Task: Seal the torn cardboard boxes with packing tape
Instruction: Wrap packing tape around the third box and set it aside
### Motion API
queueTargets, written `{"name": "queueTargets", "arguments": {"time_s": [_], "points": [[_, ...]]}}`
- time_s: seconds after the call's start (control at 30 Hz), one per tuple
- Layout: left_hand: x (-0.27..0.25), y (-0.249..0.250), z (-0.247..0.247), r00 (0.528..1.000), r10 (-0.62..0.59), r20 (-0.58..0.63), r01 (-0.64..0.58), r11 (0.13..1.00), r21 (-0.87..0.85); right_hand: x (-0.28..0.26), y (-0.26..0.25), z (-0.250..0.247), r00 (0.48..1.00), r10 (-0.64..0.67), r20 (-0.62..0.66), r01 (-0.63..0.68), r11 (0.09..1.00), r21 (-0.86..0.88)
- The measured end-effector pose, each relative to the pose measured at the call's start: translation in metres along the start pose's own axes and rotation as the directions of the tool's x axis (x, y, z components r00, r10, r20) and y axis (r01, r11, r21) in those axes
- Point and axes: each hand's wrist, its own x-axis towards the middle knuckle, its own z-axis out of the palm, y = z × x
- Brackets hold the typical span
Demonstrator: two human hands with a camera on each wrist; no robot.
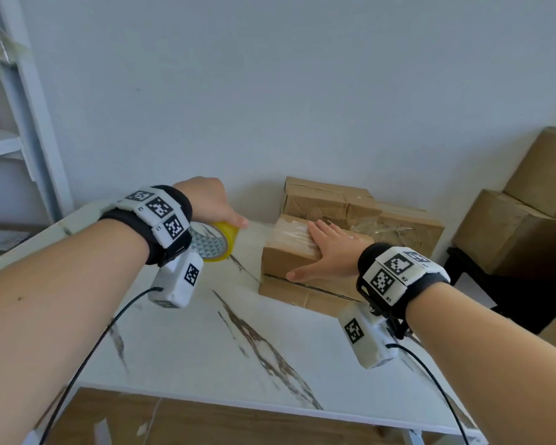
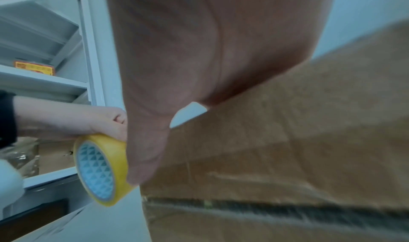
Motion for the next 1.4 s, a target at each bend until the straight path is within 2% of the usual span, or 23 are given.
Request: {"name": "queueTargets", "arguments": {"time_s": [0.1, 0.23, 0.43, 0.63, 0.8, 0.97, 1.2, 1.4], "points": [[-0.001, -0.003, 0.003, 1.000, 0.011, -0.004, -0.012, 1.000, -0.028, 0.012, -0.011, -0.008, 0.999, 0.041, 0.013, -0.041, 0.999, -0.009], [0.001, -0.007, 0.005, 1.000, 0.018, -0.019, -0.018, 0.999, -0.043, 0.018, -0.038, -0.020, 1.000, 0.025, 0.008, -0.025, 0.999, 0.024], [0.004, -0.011, 0.005, 1.000, 0.028, -0.005, -0.028, 0.997, -0.076, 0.035, -0.057, -0.031, 0.995, 0.042, 0.087, -0.036, 0.997, -0.071], [0.008, -0.020, 0.007, 0.999, 0.042, 0.003, -0.041, 0.991, -0.125, 0.042, -0.066, -0.027, 0.997, 0.023, 0.074, -0.023, 1.000, 0.000], [0.005, -0.026, -0.009, 0.998, 0.042, -0.048, -0.051, 0.977, -0.205, 0.028, -0.075, -0.046, 0.991, -0.126, -0.041, 0.132, 0.969, 0.208], [-0.006, -0.026, -0.034, 0.997, 0.006, -0.071, -0.031, 0.937, -0.349, 0.013, -0.076, -0.068, 0.961, -0.192, -0.199, 0.254, 0.896, 0.365], [-0.036, -0.010, -0.090, 0.989, -0.007, -0.148, -0.059, 0.898, -0.437, -0.004, -0.058, -0.067, 0.916, -0.153, -0.371, 0.351, 0.752, 0.557], [-0.043, 0.009, -0.096, 0.999, 0.023, -0.040, -0.039, 0.870, -0.491, -0.014, -0.030, -0.056, 0.905, -0.116, -0.410, 0.376, 0.671, 0.639]]}}
